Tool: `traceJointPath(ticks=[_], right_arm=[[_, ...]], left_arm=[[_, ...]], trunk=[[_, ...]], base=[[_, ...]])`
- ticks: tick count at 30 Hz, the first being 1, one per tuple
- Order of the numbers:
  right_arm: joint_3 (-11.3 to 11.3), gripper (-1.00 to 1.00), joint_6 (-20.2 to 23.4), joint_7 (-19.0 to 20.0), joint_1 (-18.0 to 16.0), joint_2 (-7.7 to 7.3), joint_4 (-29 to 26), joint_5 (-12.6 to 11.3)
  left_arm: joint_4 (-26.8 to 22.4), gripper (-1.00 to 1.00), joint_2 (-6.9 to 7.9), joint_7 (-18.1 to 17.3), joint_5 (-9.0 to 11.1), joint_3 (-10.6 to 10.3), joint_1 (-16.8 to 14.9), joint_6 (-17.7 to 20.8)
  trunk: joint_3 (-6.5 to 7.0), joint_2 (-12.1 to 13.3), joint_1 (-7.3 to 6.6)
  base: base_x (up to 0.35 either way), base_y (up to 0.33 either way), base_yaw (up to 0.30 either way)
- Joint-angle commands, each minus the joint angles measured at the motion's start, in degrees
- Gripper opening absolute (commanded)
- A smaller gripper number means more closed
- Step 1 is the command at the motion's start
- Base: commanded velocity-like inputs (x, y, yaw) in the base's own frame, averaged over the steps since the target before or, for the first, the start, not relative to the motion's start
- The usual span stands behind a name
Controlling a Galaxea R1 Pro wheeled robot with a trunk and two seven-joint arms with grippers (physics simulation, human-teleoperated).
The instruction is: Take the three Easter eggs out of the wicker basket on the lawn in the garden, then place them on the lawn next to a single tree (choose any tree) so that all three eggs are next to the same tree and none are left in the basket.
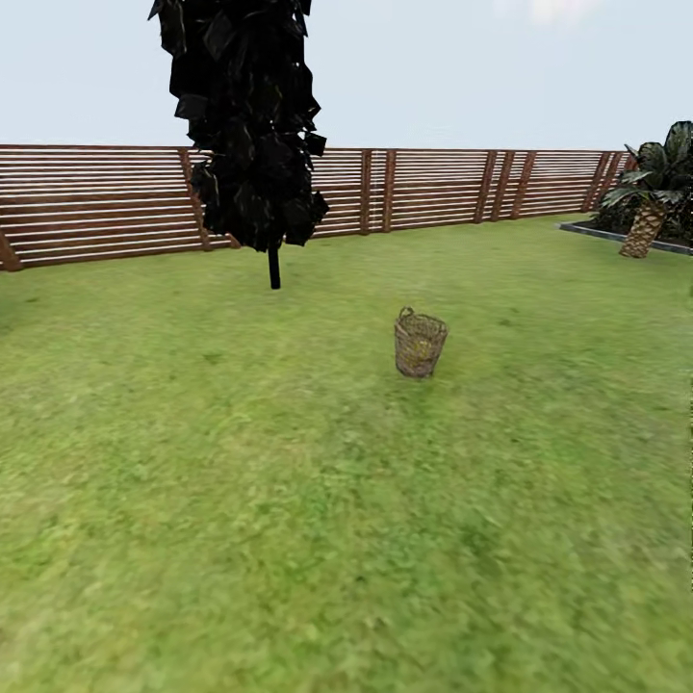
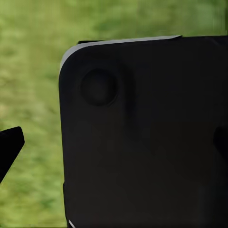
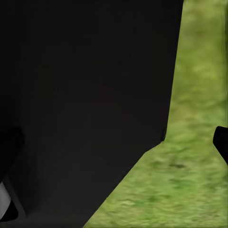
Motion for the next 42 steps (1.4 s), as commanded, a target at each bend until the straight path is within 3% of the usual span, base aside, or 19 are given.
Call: traceJointPath(ticks=[1, 32, 42], right_arm=[[-0.03, 1.0, -0.23, -0.15, -0.02, 0.05, 0.04, -0.01], [-0.03, 1.0, -0.25, -0.15, -0.02, 0.0, 0.04, -0.01], [-0.03, 1.0, -0.22, -0.15, -0.02, 0.02, 0.04, -0.01]], left_arm=[[0.03, 1.0, 0.02, -0.18, -0.01, 0.02, -0.02, -0.17], [0.03, 1.0, 0.02, -0.18, 0.01, 0.02, -0.02, -0.17], [0.03, 1.0, 0.02, -0.18, 0.03, 0.02, -0.02, -0.17]], trunk=[[-0.04, -0.02, 0.03], [-0.04, -0.02, 0.03], [-0.04, -0.02, 0.03]], base=[[0.338, 0.0, -0.096], [0.338, 0.027, -0.012], [0.325, 0.114, -0.125]])
